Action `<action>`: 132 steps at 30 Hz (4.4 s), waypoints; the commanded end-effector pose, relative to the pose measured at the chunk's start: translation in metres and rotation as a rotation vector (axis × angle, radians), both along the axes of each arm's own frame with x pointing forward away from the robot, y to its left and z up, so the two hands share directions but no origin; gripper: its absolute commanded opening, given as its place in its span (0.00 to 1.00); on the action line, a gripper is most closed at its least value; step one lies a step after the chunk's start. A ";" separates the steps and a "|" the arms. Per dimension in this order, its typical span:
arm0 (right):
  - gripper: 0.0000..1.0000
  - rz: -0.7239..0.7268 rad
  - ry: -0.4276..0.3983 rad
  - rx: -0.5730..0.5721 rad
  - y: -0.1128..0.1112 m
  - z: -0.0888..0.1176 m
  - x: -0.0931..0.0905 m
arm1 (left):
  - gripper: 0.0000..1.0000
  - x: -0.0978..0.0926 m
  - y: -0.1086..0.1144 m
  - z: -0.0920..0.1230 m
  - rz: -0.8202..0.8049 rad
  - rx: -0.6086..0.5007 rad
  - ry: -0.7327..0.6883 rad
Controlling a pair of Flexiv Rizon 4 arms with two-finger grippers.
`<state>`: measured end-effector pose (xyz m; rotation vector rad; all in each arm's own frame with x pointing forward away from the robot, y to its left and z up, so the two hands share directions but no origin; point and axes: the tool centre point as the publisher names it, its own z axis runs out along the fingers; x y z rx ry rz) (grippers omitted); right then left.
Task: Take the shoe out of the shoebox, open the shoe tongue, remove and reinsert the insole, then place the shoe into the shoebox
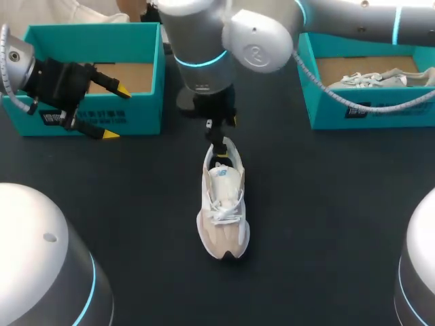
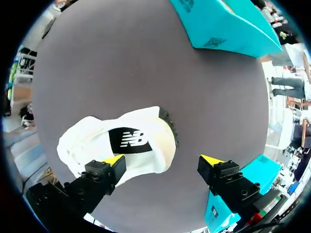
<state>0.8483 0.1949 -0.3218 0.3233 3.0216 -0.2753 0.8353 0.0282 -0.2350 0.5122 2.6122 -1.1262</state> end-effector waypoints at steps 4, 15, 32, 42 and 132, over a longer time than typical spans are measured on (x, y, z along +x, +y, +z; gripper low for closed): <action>1.00 -0.032 0.015 -0.037 0.007 -0.023 0.010 | 1.00 -0.001 0.001 0.001 0.000 0.003 0.000; 1.00 -0.060 -0.014 -0.008 -0.001 -0.040 0.015 | 1.00 -0.001 0.001 0.001 0.000 0.003 0.000; 0.00 -0.012 -0.033 -0.035 0.000 -0.050 0.022 | 1.00 -0.001 0.001 0.001 0.000 0.003 0.000; 0.00 -0.100 -0.122 -0.038 -0.003 -0.040 0.019 | 1.00 -0.001 0.001 0.001 0.000 0.003 0.000; 0.00 -0.082 -0.189 -0.091 -0.360 0.165 0.267 | 1.00 -0.001 0.001 0.001 0.000 0.003 0.000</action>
